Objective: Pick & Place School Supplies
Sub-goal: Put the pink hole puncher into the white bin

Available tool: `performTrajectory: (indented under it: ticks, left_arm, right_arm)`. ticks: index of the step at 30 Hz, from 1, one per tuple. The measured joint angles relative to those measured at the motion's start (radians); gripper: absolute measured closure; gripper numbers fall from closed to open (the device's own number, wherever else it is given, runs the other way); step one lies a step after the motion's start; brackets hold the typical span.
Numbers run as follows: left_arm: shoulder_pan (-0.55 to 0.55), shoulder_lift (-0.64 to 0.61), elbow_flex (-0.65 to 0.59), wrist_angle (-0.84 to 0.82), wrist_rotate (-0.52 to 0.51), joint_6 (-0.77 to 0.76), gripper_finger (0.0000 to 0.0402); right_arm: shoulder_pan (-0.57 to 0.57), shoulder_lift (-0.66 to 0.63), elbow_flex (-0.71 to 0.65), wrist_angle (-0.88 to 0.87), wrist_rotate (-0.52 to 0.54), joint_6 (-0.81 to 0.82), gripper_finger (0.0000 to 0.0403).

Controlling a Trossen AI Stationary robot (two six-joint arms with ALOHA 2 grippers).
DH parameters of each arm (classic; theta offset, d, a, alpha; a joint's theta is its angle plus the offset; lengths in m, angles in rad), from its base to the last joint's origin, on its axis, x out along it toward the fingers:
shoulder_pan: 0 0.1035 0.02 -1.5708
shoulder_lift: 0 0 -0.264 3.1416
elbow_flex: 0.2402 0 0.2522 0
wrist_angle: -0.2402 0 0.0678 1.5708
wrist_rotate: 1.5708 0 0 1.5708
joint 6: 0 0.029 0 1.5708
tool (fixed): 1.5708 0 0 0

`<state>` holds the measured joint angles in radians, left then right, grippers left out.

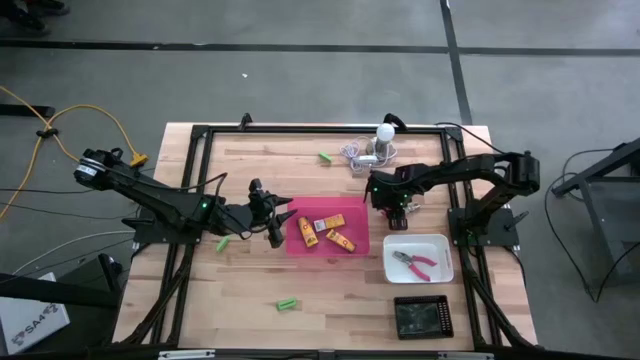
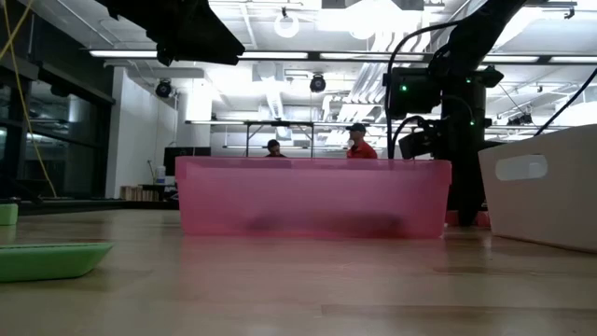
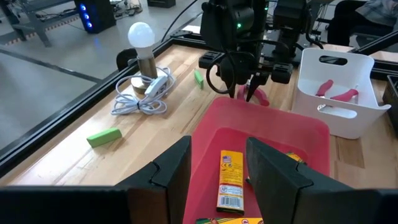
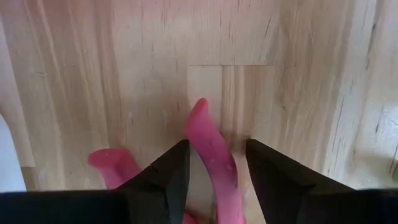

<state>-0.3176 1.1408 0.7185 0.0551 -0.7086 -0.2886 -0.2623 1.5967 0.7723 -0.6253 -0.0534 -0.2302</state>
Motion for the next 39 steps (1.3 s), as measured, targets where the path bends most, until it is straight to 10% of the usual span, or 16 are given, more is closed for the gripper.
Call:
performTrajectory:
  ticks: [18,39]
  left_arm:
    - [0.000,0.000,0.000,0.001,-0.001,0.000,0.0254]
    - [0.000,0.000,0.000,0.001,-0.002,0.001,0.0254]
  right_arm:
    - [-0.008,-0.015,-0.005,-0.005,0.001,0.000,0.0256]
    - [-0.009,-0.016,-0.004,-0.022,-0.006,0.000,0.0362]
